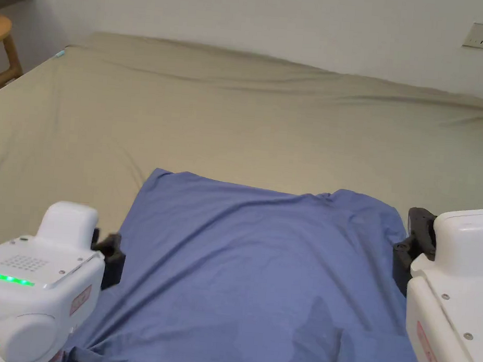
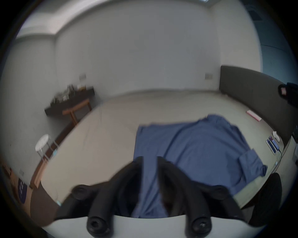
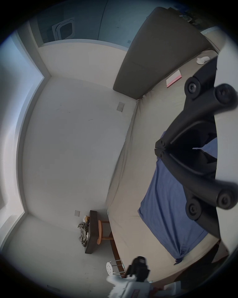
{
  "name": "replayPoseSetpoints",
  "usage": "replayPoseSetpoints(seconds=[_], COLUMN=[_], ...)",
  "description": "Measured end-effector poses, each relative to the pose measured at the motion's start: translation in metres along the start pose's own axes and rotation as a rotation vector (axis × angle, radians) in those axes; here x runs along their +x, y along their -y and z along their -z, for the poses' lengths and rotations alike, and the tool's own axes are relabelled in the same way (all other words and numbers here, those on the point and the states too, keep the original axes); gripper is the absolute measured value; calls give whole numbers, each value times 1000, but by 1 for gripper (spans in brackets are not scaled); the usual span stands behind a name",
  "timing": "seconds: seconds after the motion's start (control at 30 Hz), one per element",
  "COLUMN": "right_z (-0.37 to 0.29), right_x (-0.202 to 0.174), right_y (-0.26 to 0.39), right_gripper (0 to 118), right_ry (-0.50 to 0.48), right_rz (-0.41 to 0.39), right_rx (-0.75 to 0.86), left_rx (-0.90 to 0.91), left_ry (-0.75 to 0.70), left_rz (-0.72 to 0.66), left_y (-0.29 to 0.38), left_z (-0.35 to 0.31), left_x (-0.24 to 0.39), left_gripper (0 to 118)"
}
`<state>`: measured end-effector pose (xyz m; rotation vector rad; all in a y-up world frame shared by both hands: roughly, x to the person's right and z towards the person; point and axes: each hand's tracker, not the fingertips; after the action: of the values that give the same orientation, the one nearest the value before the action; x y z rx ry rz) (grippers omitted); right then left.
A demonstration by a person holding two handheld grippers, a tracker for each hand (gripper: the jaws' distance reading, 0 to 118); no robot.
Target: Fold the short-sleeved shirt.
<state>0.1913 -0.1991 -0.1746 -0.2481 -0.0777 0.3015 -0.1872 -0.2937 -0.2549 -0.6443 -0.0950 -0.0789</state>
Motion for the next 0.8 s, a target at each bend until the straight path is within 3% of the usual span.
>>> replayPoseSetpoints(seconds=[0.07,0.1,0.13,0.37,0.43,0.47,0.53,0.6,0.63,0.67,0.8], right_z=[2,2,2,8,10,10,12,13,13,13,14], right_x=[6,8,10,27,33,35,38,40,41,43,51], right_y=[4,6,8,12,14,14,15,17,17,18,25], right_gripper=[0,0,0,0,0,0,0,0,0,0,0], right_ry=[4,10,15,70,82,87,95,102,104,106,116], right_rz=[15,14,12,0,2,5,10,14,16,21,36], right_rx=[-22,-33,-42,-89,-96,-98,-102,-109,-113,-115,-127], left_rx=[-96,-148,-177,-409,-447,-479,-491,-494,-494,-494,-406], left_ry=[-31,-38,-47,-81,-71,-58,-63,36,28,44,3], left_rz=[-43,-55,-50,-61,-49,-42,-27,-71,-61,-36,-15], left_y=[29,44,54,103,109,110,110,110,107,105,97], left_z=[20,29,34,70,78,84,88,91,90,86,72], left_x=[-17,-25,-30,-42,-41,-40,-36,-34,-32,-27,-14], left_gripper=[87,107,113,113,109,100,62,36,17,6,6])
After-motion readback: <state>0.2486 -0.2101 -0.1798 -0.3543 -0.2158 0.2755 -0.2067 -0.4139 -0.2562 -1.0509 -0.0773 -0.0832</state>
